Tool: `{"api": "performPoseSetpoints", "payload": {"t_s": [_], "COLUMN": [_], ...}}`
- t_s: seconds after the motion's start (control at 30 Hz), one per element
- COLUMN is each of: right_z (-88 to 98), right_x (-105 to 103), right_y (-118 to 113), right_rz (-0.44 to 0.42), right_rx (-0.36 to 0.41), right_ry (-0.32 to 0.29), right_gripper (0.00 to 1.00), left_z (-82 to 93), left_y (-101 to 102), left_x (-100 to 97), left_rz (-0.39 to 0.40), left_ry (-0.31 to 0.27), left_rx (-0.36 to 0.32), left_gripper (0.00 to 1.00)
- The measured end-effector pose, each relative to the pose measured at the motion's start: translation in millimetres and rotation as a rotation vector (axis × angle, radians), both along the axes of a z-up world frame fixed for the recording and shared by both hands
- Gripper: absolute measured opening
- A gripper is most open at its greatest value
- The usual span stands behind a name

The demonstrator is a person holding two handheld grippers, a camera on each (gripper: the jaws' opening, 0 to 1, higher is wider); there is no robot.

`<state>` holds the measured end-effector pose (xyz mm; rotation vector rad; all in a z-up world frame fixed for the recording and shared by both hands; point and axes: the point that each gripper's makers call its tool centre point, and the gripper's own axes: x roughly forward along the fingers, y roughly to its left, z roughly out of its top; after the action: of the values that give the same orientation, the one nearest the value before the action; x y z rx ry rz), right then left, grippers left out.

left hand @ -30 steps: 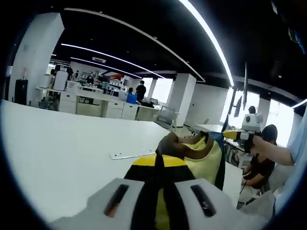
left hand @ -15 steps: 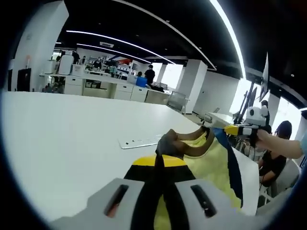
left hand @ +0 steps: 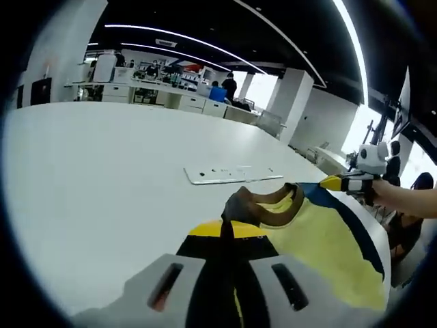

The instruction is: Fold the garment on the visible template until the final outline fits inside the template.

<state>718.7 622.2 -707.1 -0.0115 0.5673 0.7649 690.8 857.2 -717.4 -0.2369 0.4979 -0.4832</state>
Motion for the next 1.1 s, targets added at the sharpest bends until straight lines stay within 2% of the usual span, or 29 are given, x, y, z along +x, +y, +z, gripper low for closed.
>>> {"api": "performPoseSetpoints", "payload": {"t_s": [0.1, 0.3, 0.67, 0.8, 1.0, 1.1], "right_z": [-16.5, -37.5, -58.1, -61.2, -61.8, -59.7], "right_x": [11, 14, 11, 9, 9, 7], "right_y": [-1, -2, -3, -3, -3, -2], "right_rz": [-0.002, -0.02, -0.032, -0.038, -0.037, -0.036], "right_rx": [-0.023, -0.046, -0.075, -0.071, -0.074, -0.053], "right_ry": [0.022, 0.054, 0.084, 0.094, 0.092, 0.098], "right_gripper": [0.0, 0.0, 0.0, 0.0, 0.0, 0.0], "left_z": [-10.3, -22.4, -44.3, -47.9, -47.1, -41.5], "left_y": [4, 3, 1, 1, 0, -4], "left_x": [8.1, 15.6, 16.8, 15.3, 13.9, 14.7], "left_rz": [0.011, 0.005, -0.025, -0.021, -0.044, -0.072], "left_ry": [0.013, 0.033, 0.07, 0.08, 0.056, -0.005], "left_rx": [0.013, 0.035, 0.091, 0.086, 0.113, 0.15], "left_gripper": [0.0, 0.0, 0.0, 0.0, 0.0, 0.02]}}
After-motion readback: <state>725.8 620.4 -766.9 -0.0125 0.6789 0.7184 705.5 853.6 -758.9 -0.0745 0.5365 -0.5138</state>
